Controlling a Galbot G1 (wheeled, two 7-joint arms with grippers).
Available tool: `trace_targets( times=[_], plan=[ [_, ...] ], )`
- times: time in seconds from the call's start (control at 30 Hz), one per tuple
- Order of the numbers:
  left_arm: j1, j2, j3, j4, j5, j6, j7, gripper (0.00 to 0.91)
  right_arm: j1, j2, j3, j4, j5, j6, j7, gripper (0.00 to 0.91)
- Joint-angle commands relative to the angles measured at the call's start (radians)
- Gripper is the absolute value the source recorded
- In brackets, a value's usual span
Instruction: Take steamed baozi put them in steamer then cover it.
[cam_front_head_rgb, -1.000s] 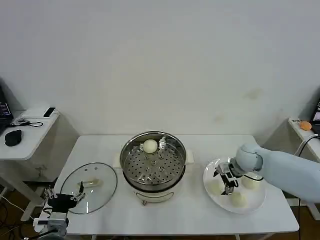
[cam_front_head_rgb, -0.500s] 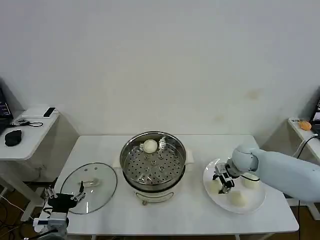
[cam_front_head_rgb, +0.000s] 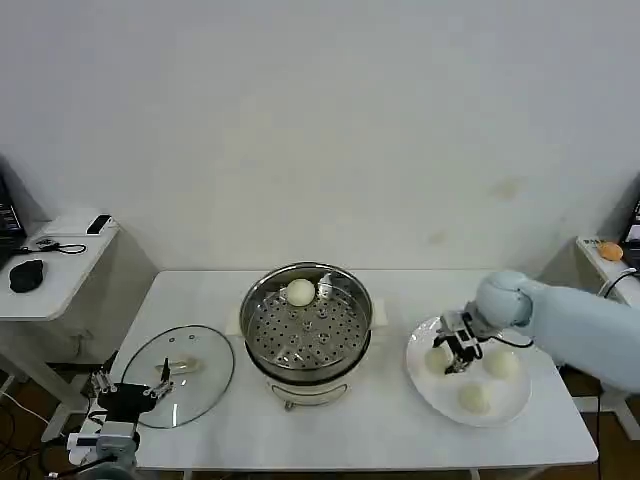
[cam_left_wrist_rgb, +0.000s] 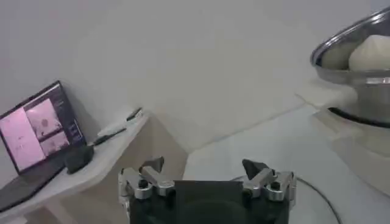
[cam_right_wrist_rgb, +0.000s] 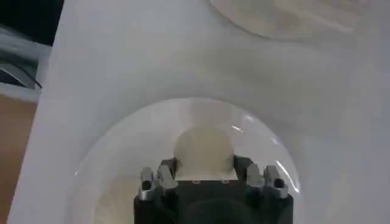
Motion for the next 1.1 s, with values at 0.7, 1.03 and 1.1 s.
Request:
trace_targets(
  times=[0.7,1.03,1.1],
  plan=[
    [-0.021,0.013,-0.022,0.001,-0.022,0.004,0.007,0.907,0.395,0.35,-0.082,-0.006,0.281,-0.121,0.061,0.655],
    [-0.02,0.03,-0.053,0.001,-0.03,0.005,0.011,0.907,0.314,0.664,-0.098,-0.148,0.427,-0.254,0.149,0.655],
    [-0.019,0.029,-0.057,0.002,-0.032,0.004,0.011,0.907,0.297,0.697,-0.098,-0.171,0.453,-0.272,0.159,0.655]
  ],
)
